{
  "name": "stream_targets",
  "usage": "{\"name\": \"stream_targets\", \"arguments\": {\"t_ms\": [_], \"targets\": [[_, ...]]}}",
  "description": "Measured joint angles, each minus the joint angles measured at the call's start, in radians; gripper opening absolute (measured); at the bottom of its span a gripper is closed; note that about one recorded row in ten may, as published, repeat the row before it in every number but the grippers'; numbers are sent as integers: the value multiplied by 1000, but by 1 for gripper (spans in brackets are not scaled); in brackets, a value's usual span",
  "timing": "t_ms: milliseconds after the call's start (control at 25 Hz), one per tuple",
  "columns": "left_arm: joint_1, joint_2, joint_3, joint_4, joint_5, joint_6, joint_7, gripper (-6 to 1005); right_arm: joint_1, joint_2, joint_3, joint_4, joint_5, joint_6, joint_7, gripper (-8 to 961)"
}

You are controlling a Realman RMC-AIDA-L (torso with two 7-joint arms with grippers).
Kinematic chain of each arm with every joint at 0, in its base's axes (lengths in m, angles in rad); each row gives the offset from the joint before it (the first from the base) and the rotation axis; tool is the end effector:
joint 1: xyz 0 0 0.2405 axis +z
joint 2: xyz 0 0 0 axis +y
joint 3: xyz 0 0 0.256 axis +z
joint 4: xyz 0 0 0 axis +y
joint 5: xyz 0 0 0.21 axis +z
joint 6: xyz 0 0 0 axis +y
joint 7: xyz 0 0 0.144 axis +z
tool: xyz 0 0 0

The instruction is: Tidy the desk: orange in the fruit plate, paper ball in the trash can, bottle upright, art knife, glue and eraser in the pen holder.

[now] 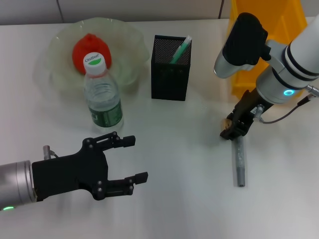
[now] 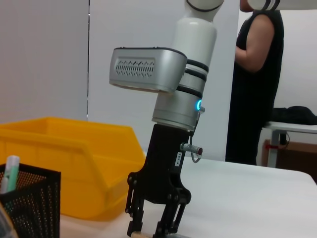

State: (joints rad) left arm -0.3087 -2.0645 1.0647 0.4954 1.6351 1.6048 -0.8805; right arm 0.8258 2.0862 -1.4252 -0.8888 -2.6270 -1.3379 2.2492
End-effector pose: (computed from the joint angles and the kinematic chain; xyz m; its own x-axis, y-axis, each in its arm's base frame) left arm -0.2878 0.2469 -0.0409 0.8099 0.1008 0.5778 0.2364 -0.9577 -0.1642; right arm 0.1912 0.3854 -0.0532 0.8111 -0.4107 0.4166 -0.2951 -0.9021 -0.3148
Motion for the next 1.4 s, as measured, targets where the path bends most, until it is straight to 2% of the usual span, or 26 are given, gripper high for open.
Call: {"name": "stream_targets", "arguments": {"t_ms": [320,400,440,480,640,800,920,1240,1400], "targets": [[2,0,0,0,0,13,0,815,-30,0,9,-70,17,-16,16,462],[3,0,0,0,0,15,1,815,-50,-1,10,-140,37,-44,28,461],[3,0,0,1,0,15,1,815,-69,-2,13,-234,58,-88,53,460],[4,0,0,1,0,17,1,815,-69,-2,13,-234,58,-88,53,459],[5,0,0,4,0,29,0,815,-105,-4,43,-463,73,-165,135,456],[4,1,0,2,8,35,0,815,-106,-3,76,-615,75,-166,202,454],[0,-2,0,1,29,36,0,815,-66,-4,97,-587,74,-102,224,454],[-4,-3,0,0,39,35,0,815,86,-7,121,-254,74,73,212,455],[-7,-2,0,0,39,35,0,815,95,-6,118,-238,73,74,205,464]]}}
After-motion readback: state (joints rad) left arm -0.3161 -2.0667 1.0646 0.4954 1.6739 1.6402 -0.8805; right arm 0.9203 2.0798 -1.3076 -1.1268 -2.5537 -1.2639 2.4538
